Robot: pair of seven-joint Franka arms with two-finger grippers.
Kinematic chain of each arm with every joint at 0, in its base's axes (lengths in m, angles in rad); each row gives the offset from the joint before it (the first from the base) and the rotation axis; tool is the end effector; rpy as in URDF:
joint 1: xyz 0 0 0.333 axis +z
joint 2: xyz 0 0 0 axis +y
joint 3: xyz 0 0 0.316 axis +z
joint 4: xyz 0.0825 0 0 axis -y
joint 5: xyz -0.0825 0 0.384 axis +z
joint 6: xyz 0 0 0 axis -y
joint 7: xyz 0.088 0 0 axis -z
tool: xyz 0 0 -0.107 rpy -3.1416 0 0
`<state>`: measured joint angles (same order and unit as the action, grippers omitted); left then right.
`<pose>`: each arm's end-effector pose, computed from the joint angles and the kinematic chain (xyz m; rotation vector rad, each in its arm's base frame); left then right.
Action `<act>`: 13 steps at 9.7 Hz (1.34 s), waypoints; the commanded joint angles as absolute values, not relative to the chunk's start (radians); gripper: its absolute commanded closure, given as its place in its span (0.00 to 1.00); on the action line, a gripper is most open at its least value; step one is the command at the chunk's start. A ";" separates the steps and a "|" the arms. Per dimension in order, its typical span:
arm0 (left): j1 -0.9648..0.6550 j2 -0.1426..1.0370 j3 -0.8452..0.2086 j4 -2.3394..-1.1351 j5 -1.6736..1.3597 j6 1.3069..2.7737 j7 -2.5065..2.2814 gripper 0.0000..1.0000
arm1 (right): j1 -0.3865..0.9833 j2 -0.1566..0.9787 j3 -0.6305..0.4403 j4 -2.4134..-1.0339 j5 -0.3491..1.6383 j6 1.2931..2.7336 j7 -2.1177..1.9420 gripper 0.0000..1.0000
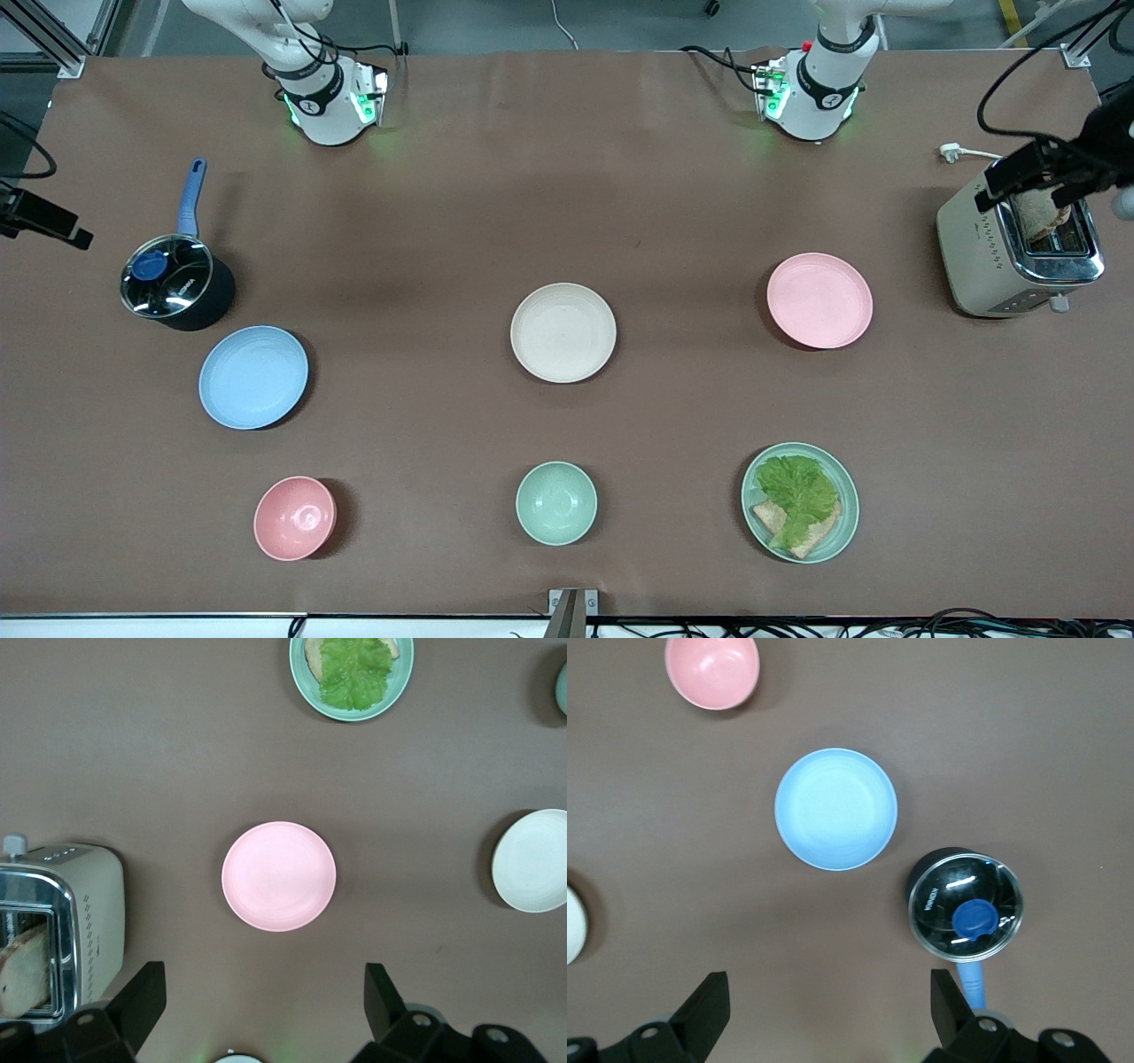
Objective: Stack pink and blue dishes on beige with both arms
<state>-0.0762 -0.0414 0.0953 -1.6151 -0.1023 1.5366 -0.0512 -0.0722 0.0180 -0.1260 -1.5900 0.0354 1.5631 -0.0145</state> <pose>0.5377 0.0001 0.6239 3.0336 0.1040 -0.0592 0.5480 -0.1055 0.6049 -3.0901 0.2855 0.0636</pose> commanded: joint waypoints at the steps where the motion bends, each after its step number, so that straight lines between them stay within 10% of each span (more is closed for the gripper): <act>1: -0.078 -0.051 0.139 -1.822 -0.156 1.685 0.032 0.01 | -0.080 0.025 -0.161 -1.754 0.034 1.738 -0.102 0.00; 8: -0.066 0.173 0.198 -2.192 -0.337 2.151 0.434 0.00 | -0.083 0.386 -0.195 -1.956 0.223 2.247 -0.363 0.00; 13: -0.058 0.354 0.238 -2.184 -0.495 2.212 0.652 0.07 | -0.103 0.501 -0.222 -1.954 0.463 2.329 -0.628 0.00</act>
<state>-0.0595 0.3044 0.2296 -2.1828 -0.4487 2.1964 0.5948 -0.0927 0.4864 -0.2126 -1.9590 0.3966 2.3278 -0.5618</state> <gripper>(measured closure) 0.035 0.000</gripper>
